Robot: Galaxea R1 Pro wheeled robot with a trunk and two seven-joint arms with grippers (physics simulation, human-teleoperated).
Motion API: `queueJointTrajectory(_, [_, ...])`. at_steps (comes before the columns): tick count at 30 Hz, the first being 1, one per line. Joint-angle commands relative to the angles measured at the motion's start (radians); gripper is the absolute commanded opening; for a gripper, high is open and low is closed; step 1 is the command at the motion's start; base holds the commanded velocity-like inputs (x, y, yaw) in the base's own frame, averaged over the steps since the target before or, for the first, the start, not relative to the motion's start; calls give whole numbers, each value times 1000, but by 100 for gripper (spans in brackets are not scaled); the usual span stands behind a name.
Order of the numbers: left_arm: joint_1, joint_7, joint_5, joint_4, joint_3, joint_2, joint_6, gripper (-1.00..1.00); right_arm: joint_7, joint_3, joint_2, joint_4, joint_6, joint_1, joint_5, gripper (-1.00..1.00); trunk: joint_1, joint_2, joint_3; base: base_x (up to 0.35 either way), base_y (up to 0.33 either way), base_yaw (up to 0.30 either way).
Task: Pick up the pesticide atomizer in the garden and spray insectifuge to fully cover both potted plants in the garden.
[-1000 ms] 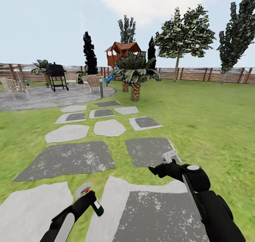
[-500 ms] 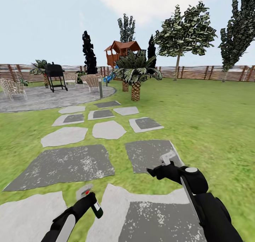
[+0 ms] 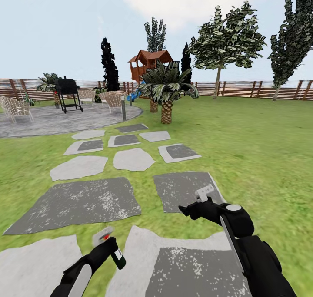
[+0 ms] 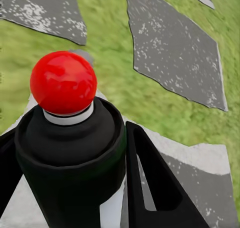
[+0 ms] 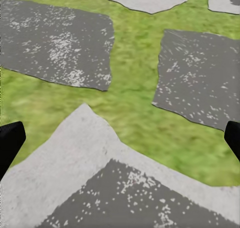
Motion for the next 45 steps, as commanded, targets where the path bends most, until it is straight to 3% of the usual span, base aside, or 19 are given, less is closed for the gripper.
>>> queueJointTrajectory(1, [5,-7,11,-7,7,5,7,-100,8,2,1,0,9,-6,10,100,0,0,-1,162,0,0])
queueJointTrajectory(4, [11,-13,26,-17,17,22,9,-100,7,3,3,1,25,-10,10,100,0,0,-1,251,0,56])
queueJointTrajectory(10, [27,-14,25,-90,17,34,15,-100,6,3,3,0,35,-12,11,100,0,0,-1,318,0,205])
queueJointTrajectory(15, [36,-9,25,-102,16,42,19,-100,6,3,3,0,35,-12,11,100,0,0,-1,336,0,258])
queueJointTrajectory(29, [37,-8,28,-94,16,43,19,-100,7,3,3,1,39,-11,12,100,0,0,-1,339,0,255])
queueJointTrajectory(36, [37,-8,28,-92,16,43,19,-100,16,1,-3,15,-15,9,15,100,0,0,-1,339,0,36])
queueJointTrajectory(45, [37,-11,28,-85,15,43,17,-100,15,2,0,34,-23,11,13,100,0,0,-1,339,0,5])
